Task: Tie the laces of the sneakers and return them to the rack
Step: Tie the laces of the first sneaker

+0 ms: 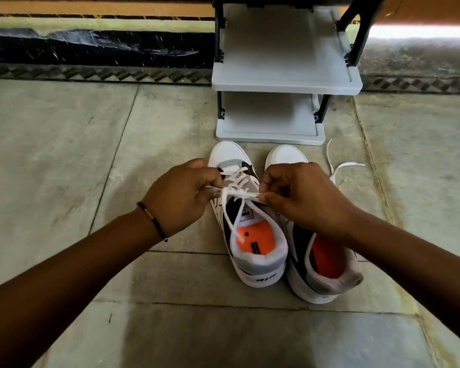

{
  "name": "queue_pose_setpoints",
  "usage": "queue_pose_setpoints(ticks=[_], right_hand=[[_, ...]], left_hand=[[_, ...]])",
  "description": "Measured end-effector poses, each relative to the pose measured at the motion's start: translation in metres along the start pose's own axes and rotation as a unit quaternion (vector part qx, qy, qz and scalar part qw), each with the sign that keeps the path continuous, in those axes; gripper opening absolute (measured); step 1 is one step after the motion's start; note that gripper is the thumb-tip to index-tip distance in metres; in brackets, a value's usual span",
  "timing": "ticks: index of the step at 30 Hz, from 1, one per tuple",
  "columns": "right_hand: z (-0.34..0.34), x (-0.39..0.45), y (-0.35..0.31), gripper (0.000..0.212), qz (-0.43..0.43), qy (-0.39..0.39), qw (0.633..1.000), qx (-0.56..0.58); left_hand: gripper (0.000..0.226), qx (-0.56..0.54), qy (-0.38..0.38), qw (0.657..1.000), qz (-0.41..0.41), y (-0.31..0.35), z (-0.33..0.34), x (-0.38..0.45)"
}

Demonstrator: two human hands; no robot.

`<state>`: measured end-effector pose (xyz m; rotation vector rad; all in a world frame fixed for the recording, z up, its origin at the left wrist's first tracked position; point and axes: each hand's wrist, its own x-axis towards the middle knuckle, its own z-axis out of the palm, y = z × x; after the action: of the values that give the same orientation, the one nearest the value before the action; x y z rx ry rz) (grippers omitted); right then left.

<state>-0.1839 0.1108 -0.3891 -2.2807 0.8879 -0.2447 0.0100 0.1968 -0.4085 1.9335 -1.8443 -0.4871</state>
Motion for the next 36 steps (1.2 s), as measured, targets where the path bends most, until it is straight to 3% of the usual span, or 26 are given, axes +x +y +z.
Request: queue_pose_setpoints(ticks=[7,17,24,28,31,33,36], right_hand=[[0.006,-0.01,0.02,0.011,0.001,-0.045,0.996,-0.079],[0.005,-0.016,0.018,0.015,-0.012,-0.058,0.996,-0.072],[0.008,-0.019,0.02,0.012,-0.012,-0.058,0.995,-0.086],[0.002,-0.024,0.017,0.015,0.039,-0.093,0.995,-0.02],[0.002,-0.029,0.012,0.019,0.057,-0.119,0.991,-0.01],[0.005,-0.03,0.007,0.028,0.062,-0.13,0.989,-0.031],[0.013,-0.03,-0.002,0.029,0.07,-0.14,0.987,-0.045]], left_hand=[[0.006,-0.048,-0.03,0.996,-0.062,-0.019,0.011,-0.011],[0.007,-0.027,-0.052,0.997,-0.06,-0.026,0.008,-0.01],[0.004,-0.043,-0.041,0.996,-0.059,-0.023,0.006,-0.01],[0.007,-0.061,0.013,0.993,-0.104,-0.018,0.002,-0.011],[0.039,-0.104,0.025,0.98,-0.167,-0.009,-0.001,-0.009],[0.067,-0.117,-0.044,0.973,-0.196,0.001,0.001,-0.008],[0.084,-0.104,-0.151,0.966,-0.184,0.012,0.013,-0.013]])
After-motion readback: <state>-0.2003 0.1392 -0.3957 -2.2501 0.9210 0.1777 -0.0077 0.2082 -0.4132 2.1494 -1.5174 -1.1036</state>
